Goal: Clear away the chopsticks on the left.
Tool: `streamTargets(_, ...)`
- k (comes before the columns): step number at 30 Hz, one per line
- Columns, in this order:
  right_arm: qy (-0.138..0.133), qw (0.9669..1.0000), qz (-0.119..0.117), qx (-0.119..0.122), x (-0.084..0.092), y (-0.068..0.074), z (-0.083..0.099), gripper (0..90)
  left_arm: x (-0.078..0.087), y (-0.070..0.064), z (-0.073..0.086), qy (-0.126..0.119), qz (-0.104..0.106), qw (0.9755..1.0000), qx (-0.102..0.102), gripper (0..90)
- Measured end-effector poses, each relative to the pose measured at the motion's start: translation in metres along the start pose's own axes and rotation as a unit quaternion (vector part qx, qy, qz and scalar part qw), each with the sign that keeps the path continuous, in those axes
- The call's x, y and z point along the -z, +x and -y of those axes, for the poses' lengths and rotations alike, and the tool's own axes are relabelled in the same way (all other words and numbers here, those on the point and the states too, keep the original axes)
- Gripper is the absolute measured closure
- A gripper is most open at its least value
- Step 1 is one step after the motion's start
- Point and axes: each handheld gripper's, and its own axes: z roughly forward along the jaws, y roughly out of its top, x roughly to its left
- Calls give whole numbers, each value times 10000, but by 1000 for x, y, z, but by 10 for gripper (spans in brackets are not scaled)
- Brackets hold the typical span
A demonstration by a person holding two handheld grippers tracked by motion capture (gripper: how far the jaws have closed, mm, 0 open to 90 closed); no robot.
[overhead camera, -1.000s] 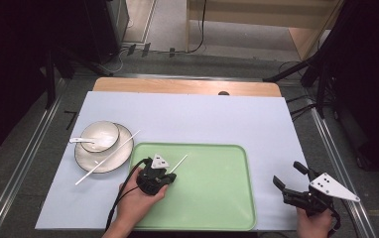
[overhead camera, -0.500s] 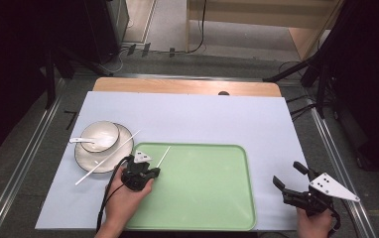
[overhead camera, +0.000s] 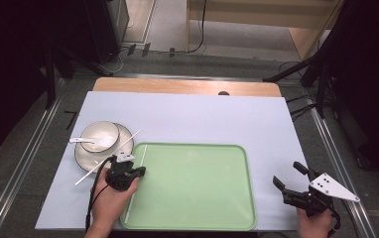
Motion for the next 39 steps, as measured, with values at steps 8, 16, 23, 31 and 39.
streamTargets(8, 1, 10000, -15, 16, -1, 0, 0, 131, 1, 1, 3, 8, 179, 9998, -5, 900)
streamTargets(16, 4, 10000, -35, 22, -1, 1, 0, 131, 4, 4, 4, 7, 79, 10000, -21, 893)
streamTargets(23, 16, 10000, -25, 0, -2, 1, 0, 131, 4, 4, 4, 19, 166, 9999, -37, 866)
streamTargets(31, -14, 10000, -35, 3, 1, 0, 0, 131, 16, 4, 2, -220, 809, 9959, -341, 660)
streamTargets(39, -18, 10000, -68, 14, 1, 0, -1, 131, 35, 6, 2, -569, 880, 9930, -547, 545)
